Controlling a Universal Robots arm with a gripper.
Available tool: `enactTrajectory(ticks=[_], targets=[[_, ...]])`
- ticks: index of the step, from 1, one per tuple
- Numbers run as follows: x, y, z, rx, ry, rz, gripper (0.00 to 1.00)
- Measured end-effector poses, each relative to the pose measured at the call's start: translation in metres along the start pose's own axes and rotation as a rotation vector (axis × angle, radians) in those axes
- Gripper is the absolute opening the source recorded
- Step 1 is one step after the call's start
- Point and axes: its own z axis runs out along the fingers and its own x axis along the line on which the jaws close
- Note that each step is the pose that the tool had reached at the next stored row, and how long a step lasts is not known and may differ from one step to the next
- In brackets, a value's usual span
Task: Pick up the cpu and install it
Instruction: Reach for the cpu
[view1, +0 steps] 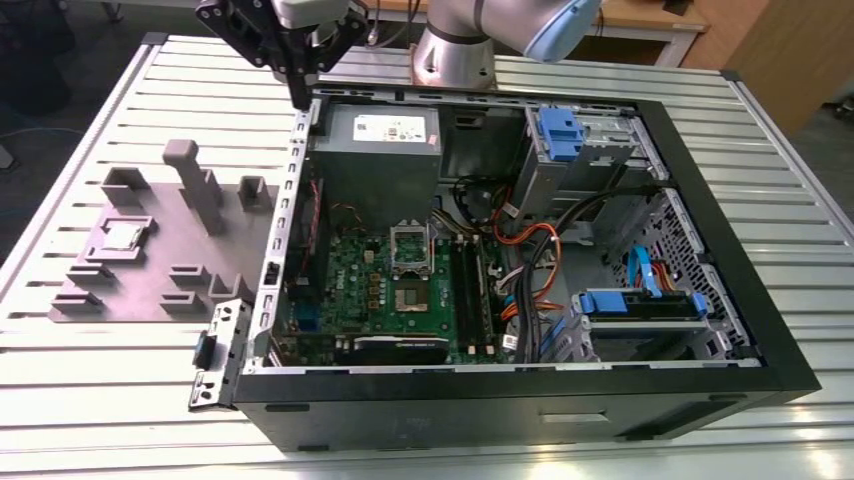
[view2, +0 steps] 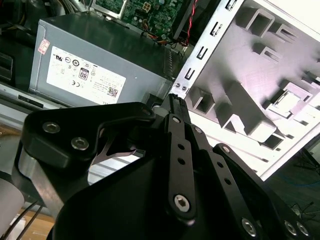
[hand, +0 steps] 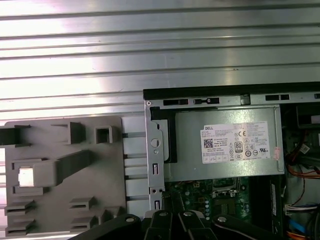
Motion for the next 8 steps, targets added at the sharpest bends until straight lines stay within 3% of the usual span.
enactTrajectory(ticks=[8], targets=[[0.0022, -0.0002, 0.0002, 0.0001, 0.0001, 0.0, 0.11]])
